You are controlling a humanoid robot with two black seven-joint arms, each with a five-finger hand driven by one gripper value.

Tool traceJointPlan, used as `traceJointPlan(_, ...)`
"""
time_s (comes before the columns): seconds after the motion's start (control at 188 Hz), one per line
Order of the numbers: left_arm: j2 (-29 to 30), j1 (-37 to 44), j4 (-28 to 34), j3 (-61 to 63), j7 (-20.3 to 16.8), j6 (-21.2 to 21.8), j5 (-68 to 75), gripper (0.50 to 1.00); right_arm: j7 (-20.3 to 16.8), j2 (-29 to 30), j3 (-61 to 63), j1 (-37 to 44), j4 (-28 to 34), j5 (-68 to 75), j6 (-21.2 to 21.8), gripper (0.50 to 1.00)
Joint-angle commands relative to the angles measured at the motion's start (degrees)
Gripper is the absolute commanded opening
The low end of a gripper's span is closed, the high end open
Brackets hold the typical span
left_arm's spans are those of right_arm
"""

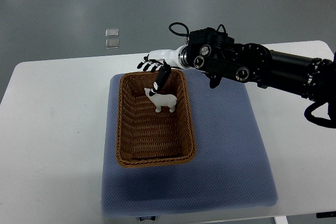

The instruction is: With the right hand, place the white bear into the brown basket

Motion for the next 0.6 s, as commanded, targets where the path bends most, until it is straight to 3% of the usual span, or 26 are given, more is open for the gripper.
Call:
traceJointPlan(0.0,0.0,0.0,0.0,0.0,0.0,0.0,0.0,1.0,0.9,0.0,6.9,0.0,0.3,0.1,-0.5,0.903)
traceJointPlan(0.106,0.0,0.0,0.0,0.0,0.0,0.0,0.0,1.0,3.2,-2.1,16.0,-2.5,0.3,0.1,-1.6,0.903)
traceJointPlan(0.218,0.0,0.0,-0.1,0.0,0.0,0.0,0.1,1.0,7.6,-4.7,26.5,-11.4,0.3,0.1,-4.0,0.903)
traceJointPlan(0.456,0.0,0.0,-0.1,0.0,0.0,0.0,0.1,1.0,14.9,-2.1,54.6,-27.0,0.1,0.7,-5.2,0.901)
traceJointPlan(0.594,0.0,0.0,-0.1,0.0,0.0,0.0,0.1,1.0,15.5,-0.6,62.9,-31.4,-0.5,8.8,-5.2,0.905)
